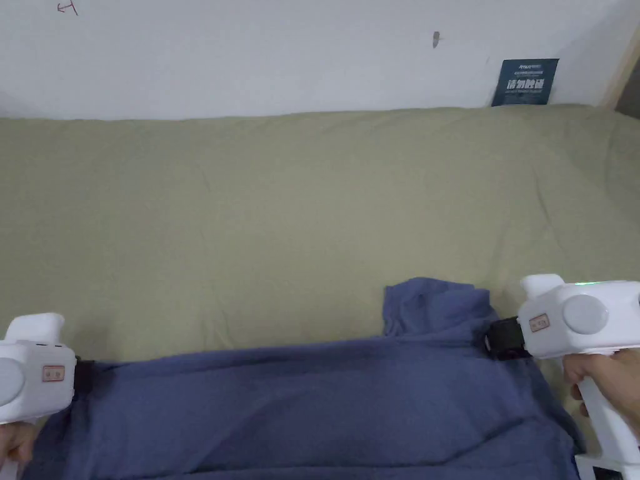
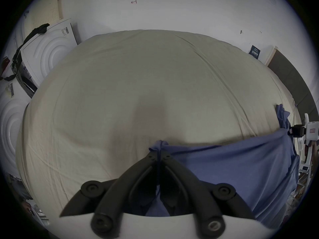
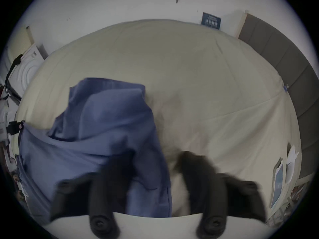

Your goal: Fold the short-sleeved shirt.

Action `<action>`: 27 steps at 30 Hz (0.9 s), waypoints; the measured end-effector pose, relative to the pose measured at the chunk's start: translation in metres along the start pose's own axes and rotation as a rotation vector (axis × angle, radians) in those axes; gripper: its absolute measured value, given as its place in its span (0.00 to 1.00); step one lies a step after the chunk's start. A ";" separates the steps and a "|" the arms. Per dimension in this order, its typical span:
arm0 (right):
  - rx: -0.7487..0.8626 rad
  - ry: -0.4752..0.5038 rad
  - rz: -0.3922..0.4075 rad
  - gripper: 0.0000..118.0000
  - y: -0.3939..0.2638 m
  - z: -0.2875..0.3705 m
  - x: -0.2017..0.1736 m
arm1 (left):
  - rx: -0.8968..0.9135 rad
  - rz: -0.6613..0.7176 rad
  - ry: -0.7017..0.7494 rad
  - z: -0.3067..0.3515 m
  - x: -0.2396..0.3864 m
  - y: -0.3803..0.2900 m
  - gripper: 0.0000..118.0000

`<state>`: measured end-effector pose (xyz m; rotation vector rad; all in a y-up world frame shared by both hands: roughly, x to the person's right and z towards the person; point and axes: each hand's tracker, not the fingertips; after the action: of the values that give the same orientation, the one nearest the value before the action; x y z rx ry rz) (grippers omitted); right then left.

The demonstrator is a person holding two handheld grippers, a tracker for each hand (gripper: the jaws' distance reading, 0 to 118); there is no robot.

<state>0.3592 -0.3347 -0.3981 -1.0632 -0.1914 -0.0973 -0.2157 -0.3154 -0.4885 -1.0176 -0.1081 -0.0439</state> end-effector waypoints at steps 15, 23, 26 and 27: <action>0.227 0.190 -0.055 0.01 -0.075 0.174 0.019 | 0.161 -0.004 -0.148 0.145 -0.031 -0.059 0.00; 0.288 0.201 -0.003 0.01 -0.198 0.237 0.014 | 0.210 -0.027 -0.163 0.203 -0.052 -0.157 0.00; 0.243 0.195 0.012 0.01 -0.235 0.231 0.011 | 0.187 -0.065 -0.130 0.197 -0.054 -0.183 0.00; 0.220 0.201 0.001 0.01 -0.242 0.227 0.010 | 0.175 -0.074 -0.121 0.193 -0.054 -0.191 0.00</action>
<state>0.3026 -0.2532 -0.0819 -0.8283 -0.0190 -0.1777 -0.2993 -0.2517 -0.2324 -0.8406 -0.2557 -0.0399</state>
